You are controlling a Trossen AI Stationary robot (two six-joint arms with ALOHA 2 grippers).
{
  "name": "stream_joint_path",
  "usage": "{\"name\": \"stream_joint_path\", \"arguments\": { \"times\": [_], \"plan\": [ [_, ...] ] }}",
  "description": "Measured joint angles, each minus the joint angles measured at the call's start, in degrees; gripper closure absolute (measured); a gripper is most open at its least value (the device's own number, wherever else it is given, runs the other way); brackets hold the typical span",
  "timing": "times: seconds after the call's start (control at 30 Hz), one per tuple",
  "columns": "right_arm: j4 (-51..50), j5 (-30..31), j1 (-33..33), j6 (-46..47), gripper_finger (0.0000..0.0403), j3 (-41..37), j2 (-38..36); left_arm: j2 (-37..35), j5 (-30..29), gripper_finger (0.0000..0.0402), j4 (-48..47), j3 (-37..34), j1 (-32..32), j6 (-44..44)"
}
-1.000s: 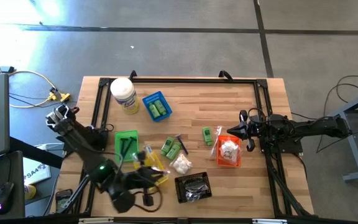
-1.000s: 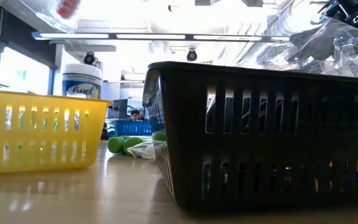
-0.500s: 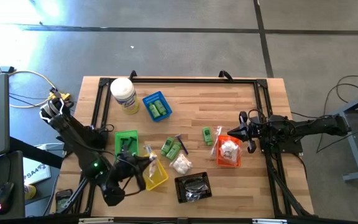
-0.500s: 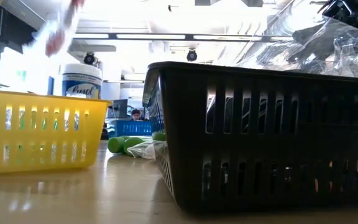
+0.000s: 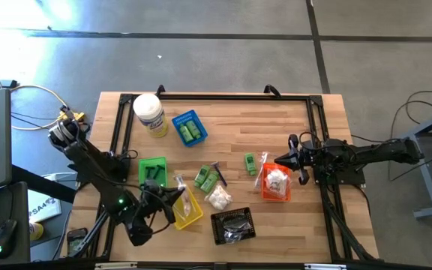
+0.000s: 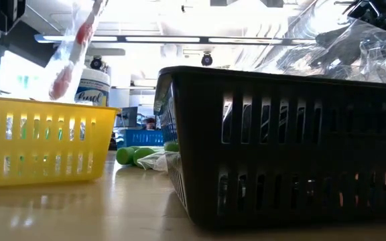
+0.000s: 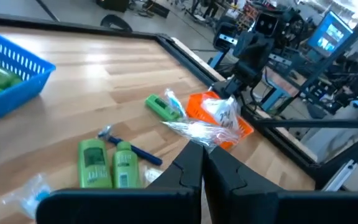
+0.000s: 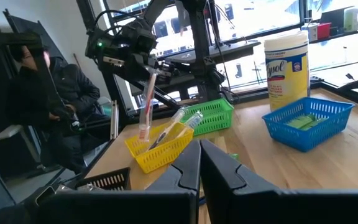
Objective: Pick & Place Travel size toiletries
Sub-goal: Put the orange toothbrush into the yellow bin
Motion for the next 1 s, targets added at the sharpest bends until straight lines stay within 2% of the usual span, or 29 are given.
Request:
{"name": "stream_joint_path", "arguments": {
  "times": [0.23, 0.63, 0.77, 1.0],
  "plan": [
    [-0.02, 0.0, -0.02, -0.04, 0.0401, 0.0, 0.0, 2.9, 2.08, 0.0401, 0.99, -0.45, 0.78, 0.31],
    [-0.04, 0.2, -0.02, -0.02, 0.0401, 0.0, 0.0, 3.6, 9.92, 0.0398, -3.0, -0.47, 1.51, 0.84],
    [-0.04, 0.17, -0.02, -0.02, 0.0401, 0.0, 0.0, 3.58, 12.32, 0.037, -4.99, -0.47, 1.51, 0.96],
    [-0.04, 0.22, -0.02, 0.0, 0.0401, 0.0, 0.0, 3.58, 12.99, 0.0288, -7.86, -0.47, 0.99, 0.97]
  ]
}}
